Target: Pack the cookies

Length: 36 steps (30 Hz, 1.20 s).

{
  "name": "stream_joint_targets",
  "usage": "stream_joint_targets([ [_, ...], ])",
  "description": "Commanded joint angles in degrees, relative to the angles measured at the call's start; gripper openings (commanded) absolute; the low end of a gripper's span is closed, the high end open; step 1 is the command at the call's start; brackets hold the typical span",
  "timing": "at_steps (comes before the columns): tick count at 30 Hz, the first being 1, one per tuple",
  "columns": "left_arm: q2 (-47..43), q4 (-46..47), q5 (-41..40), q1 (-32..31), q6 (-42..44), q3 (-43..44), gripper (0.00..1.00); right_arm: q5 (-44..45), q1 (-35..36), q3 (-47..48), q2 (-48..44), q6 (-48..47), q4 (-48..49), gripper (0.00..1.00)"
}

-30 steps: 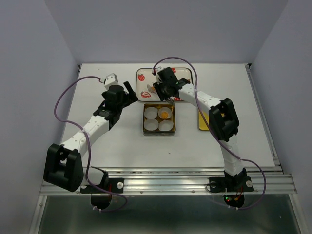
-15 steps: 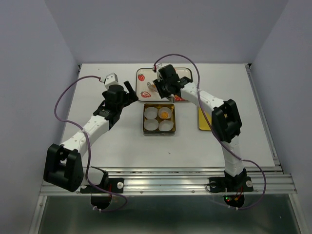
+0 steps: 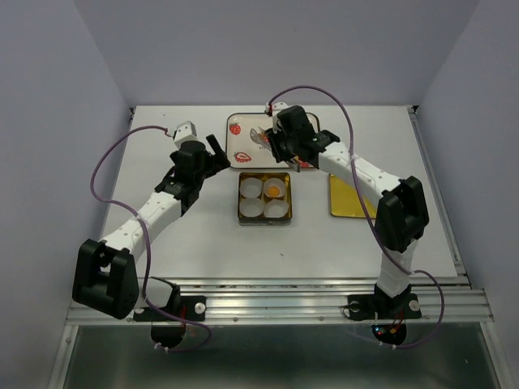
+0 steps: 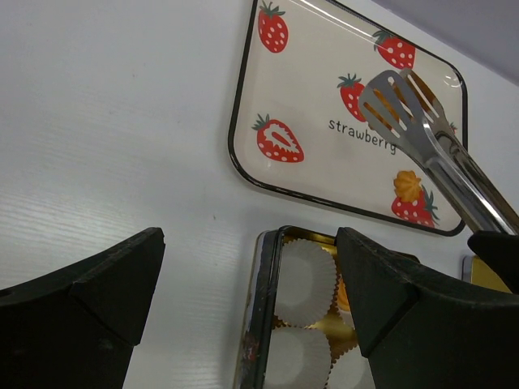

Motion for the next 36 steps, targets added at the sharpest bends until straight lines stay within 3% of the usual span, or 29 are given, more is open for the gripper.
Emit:
stream_joint_targets([
  [1,-2.8,2.5,0.6,0.2,0.7,1.8,0.99,0.4,-0.4,-4.0,-8.0,2.9,3.0,0.41],
  [22,-4.9,5.3,7.0,-0.5,-0.8,-2.8,0.99,1.7,4.0,-31.4,-35.5,9.5,-7.4,0.4],
  [25,-4.6,5.4,7.1,-0.7,-0.9,-2.7,0.99,-1.9,6.6,-33.7,-37.2,8.4,-8.3,0.41],
  [36,-5.0,5.5,7.7,-1.2,-1.4,-3.0,0.99,-2.6,10.6,-35.1,-37.5,6.1,-10.1,0.41],
])
